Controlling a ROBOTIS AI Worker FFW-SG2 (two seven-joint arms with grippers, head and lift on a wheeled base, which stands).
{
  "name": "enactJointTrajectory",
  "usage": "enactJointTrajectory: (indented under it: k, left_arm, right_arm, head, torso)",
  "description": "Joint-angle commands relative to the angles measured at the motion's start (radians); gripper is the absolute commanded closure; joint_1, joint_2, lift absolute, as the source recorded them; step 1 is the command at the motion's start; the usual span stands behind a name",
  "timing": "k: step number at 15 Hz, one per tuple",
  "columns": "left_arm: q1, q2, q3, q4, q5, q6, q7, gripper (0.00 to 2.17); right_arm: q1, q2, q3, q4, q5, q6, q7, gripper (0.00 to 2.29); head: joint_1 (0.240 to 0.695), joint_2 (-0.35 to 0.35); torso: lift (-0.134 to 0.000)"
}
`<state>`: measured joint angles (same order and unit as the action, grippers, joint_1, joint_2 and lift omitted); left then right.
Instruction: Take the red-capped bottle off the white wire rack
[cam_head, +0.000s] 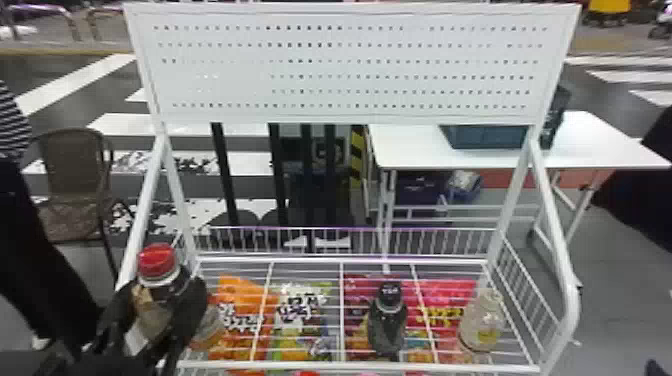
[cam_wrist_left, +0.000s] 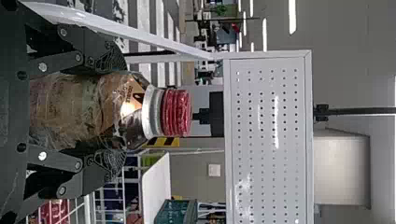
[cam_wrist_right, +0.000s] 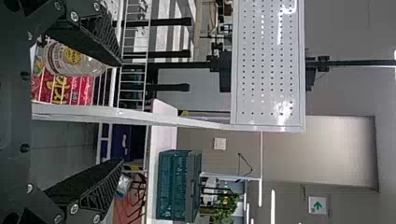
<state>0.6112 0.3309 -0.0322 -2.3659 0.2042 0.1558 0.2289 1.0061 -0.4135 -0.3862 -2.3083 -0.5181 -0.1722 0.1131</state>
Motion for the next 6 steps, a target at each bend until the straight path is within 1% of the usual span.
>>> enactJointTrajectory:
  k: [1,6]
  left_arm:
    - [-0.002,-0.001,0.0,0.004,-0.002,0.0,0.006,1.42]
    - [-0.005,-0.007,-0.002,0.004,-0.008,0.0,0.007,1.42]
  right_arm:
    - [-0.003,-0.002,0.0,0.0,0.0,0.006,-0.003,0.17]
    - [-0.004,-0.004,0.0,0.0,0.0,0.009,-0.007,0.17]
  head:
    - [0.499,0.0]
    - [0.499,0.0]
  torso:
    - [0.0]
    - [0.0]
